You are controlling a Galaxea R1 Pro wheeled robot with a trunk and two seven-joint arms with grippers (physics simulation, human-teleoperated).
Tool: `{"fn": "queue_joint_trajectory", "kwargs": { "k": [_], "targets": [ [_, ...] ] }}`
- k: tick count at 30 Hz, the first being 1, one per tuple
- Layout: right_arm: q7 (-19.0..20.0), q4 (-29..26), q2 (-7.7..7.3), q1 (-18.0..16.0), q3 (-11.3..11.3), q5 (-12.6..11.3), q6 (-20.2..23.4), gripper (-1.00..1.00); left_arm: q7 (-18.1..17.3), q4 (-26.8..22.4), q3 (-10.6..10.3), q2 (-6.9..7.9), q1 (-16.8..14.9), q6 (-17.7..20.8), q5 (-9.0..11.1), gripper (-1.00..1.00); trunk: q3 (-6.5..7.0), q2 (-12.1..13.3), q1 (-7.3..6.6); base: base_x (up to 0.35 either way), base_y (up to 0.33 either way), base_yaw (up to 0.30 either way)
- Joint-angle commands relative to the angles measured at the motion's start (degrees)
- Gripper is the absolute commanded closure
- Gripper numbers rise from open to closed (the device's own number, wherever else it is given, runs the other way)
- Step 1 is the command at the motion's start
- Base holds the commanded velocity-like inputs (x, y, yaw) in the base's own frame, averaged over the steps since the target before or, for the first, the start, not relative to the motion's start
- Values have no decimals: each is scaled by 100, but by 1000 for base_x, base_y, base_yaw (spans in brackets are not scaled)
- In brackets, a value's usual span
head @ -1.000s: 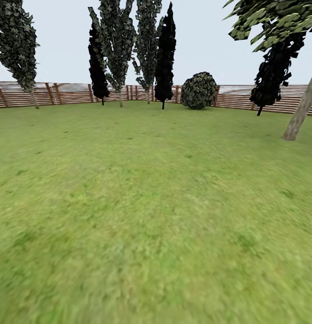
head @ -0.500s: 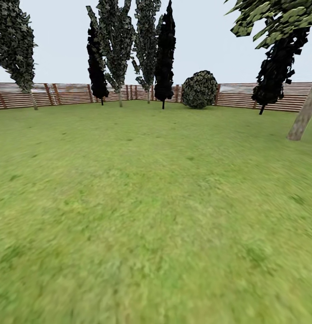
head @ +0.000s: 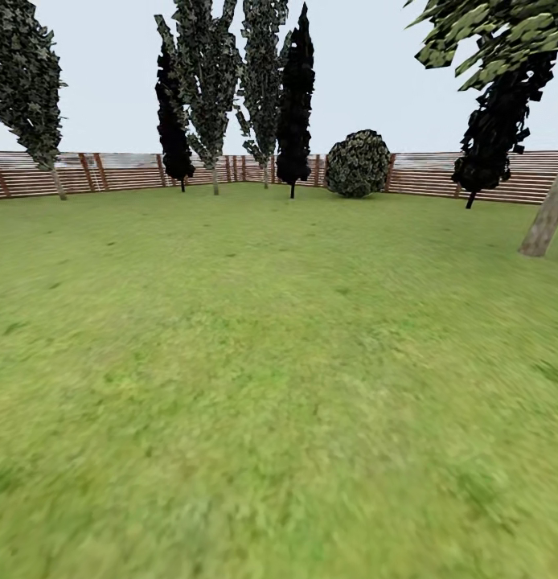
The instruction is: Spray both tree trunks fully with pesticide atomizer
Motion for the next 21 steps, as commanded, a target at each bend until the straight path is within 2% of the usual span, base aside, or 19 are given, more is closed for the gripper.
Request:
{"fn": "queue_joint_trajectory", "kwargs": {
  "k": [1,12,21],
  "targets": [
    [-4,5,0,-3,-4,2,-17,-100,-4,4,-2,-1,-3,-17,44,-100,-5,-2,3,338,0,0],
    [-28,4,1,-3,-26,2,-17,-100,-3,4,-2,-2,-3,-17,44,-100,-5,-2,3,338,0,11],
    [-29,7,2,-3,-17,2,-17,-100,-1,4,-2,-2,-3,-17,44,-100,-5,-2,3,338,0,232]
  ]
}}
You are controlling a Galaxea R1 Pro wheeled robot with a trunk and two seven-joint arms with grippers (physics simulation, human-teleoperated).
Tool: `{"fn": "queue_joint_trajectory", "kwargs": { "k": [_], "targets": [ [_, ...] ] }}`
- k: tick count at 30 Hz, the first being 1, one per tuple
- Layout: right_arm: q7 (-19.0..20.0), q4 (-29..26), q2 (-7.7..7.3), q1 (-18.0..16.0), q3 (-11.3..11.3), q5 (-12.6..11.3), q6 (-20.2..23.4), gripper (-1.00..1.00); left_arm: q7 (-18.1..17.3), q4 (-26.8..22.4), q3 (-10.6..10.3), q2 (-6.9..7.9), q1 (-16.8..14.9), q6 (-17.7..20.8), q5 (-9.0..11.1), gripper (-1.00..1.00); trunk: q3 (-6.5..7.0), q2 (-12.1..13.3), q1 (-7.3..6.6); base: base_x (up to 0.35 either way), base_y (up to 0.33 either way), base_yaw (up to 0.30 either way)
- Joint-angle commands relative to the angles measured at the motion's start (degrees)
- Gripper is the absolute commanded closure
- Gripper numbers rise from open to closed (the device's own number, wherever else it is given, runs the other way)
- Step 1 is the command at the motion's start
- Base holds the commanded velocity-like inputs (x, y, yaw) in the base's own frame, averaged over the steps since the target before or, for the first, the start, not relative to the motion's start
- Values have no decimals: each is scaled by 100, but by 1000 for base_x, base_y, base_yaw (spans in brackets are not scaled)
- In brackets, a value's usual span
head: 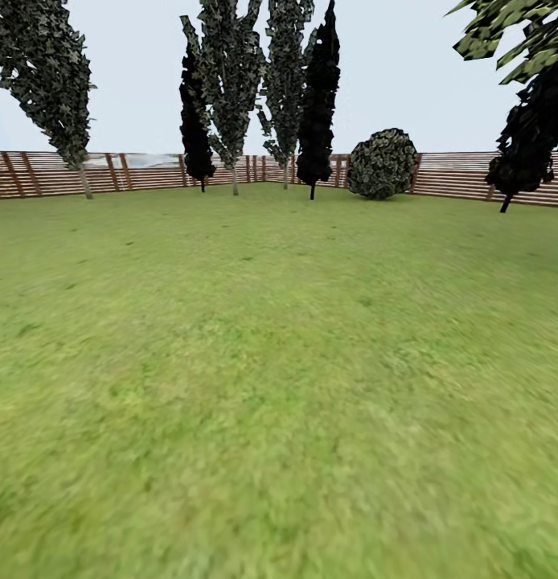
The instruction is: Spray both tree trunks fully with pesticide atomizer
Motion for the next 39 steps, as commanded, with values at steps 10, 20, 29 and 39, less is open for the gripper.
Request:
{"fn": "queue_joint_trajectory", "kwargs": {
  "k": [10,20,29,39],
  "targets": [
    [-2,8,0,-1,9,5,-17,-100,-4,7,-3,-1,-5,-18,44,-100,-5,-2,3,338,0,276],
    [-2,10,0,-1,14,10,-17,-100,-5,7,-3,-1,-5,-18,44,-100,-5,-2,3,338,0,277],
    [-2,10,0,-1,22,11,-17,-100,-1,7,-3,-1,-5,-18,44,-100,-5,-2,3,338,0,277],
    [-2,10,0,-1,23,11,-17,-100,0,7,-3,-1,-5,-18,44,-100,-5,-2,3,338,0,277]
  ]
}}
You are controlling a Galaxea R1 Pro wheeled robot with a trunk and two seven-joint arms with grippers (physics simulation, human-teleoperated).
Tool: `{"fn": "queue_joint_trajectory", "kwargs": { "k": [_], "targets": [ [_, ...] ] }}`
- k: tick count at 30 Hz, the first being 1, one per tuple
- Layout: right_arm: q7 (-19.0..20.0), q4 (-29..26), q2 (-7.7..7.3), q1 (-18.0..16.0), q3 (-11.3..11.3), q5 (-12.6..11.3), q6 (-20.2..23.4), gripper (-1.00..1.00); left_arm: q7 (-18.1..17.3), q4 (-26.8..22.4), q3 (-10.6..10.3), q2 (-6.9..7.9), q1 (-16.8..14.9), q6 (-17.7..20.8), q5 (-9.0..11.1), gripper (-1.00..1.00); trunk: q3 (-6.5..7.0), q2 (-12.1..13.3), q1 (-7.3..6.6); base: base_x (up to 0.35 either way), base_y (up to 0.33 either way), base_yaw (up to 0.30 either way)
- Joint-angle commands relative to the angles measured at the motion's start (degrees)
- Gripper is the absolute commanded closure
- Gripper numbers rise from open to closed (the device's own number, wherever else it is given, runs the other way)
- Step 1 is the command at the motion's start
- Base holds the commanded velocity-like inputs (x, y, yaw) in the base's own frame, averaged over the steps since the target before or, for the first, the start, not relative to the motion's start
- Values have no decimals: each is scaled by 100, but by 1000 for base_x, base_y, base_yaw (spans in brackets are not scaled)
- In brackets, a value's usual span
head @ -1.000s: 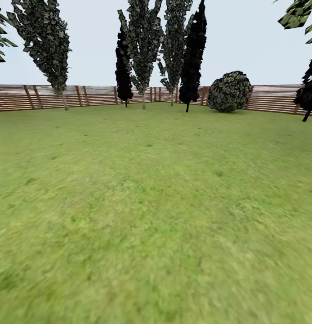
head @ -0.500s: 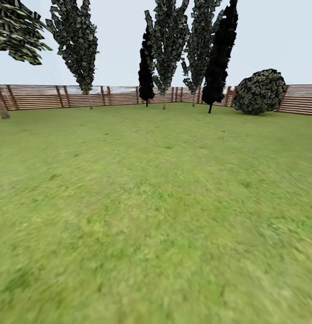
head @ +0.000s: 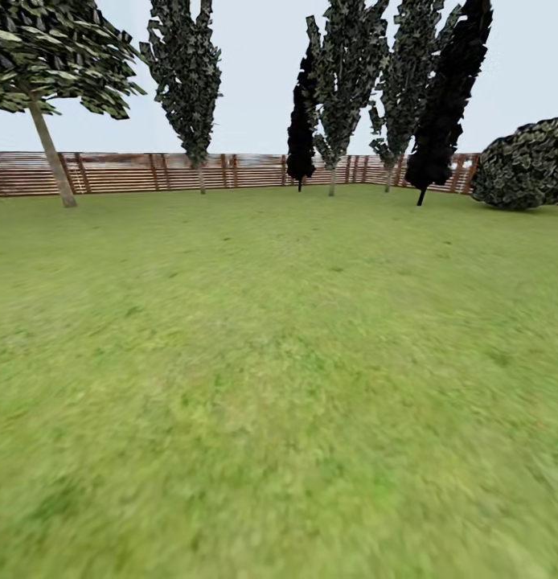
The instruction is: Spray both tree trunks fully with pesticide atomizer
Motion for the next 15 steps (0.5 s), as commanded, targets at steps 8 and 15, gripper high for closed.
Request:
{"fn": "queue_joint_trajectory", "kwargs": {
  "k": [8,15],
  "targets": [
    [-2,2,-1,-1,1,3,-17,-100,-1,7,-3,-1,-5,-18,44,-100,-5,-2,3,338,0,278],
    [-2,2,-1,-1,0,3,-17,-100,-2,7,-3,-1,-5,-18,44,-100,-5,-2,3,338,0,278]
  ]
}}
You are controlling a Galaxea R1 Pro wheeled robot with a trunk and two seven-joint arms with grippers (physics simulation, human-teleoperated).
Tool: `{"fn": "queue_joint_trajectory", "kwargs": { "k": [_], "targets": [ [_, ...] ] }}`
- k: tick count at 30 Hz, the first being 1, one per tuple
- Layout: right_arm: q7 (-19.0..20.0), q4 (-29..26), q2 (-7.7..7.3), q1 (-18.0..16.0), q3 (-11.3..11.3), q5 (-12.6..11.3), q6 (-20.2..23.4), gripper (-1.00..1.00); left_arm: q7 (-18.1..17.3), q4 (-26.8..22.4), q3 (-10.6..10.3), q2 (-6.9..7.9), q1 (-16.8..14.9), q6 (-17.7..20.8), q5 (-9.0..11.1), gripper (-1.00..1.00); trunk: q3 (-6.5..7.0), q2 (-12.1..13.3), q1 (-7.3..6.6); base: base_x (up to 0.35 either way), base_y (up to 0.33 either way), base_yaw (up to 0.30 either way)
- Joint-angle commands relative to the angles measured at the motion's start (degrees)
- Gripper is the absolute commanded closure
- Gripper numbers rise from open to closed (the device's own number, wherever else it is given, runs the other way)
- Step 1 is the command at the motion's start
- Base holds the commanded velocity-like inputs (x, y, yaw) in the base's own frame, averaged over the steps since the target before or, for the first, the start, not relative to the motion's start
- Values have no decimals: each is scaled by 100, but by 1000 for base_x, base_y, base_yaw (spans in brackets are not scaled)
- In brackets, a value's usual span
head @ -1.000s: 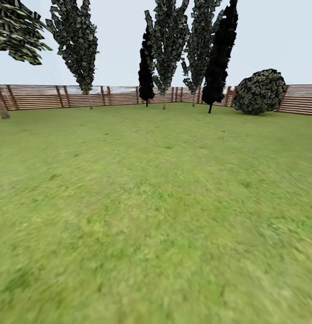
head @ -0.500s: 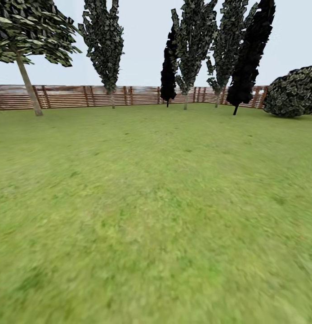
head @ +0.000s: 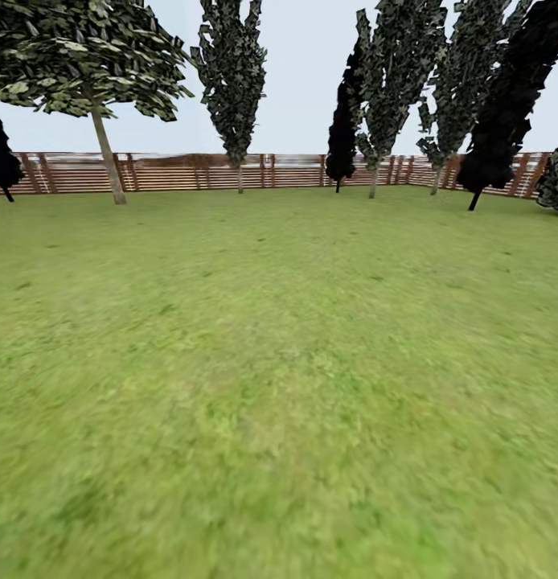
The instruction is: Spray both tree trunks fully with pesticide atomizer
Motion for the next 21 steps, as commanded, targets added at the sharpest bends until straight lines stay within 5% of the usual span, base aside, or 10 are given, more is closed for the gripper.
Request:
{"fn": "queue_joint_trajectory", "kwargs": {
  "k": [1,13,21],
  "targets": [
    [-2,2,-1,-1,-1,3,-17,-100,-3,7,-3,-1,-5,-18,44,-100,-5,-2,3,338,0,278],
    [-2,2,-1,-1,-1,3,-17,-100,-4,7,-2,-1,-5,-18,44,-100,-5,-2,3,338,0,266],
    [-2,2,-1,-1,-9,3,-17,-100,-3,14,-3,-1,-5,-18,44,-100,-5,-2,3,338,0,31]
  ]
}}
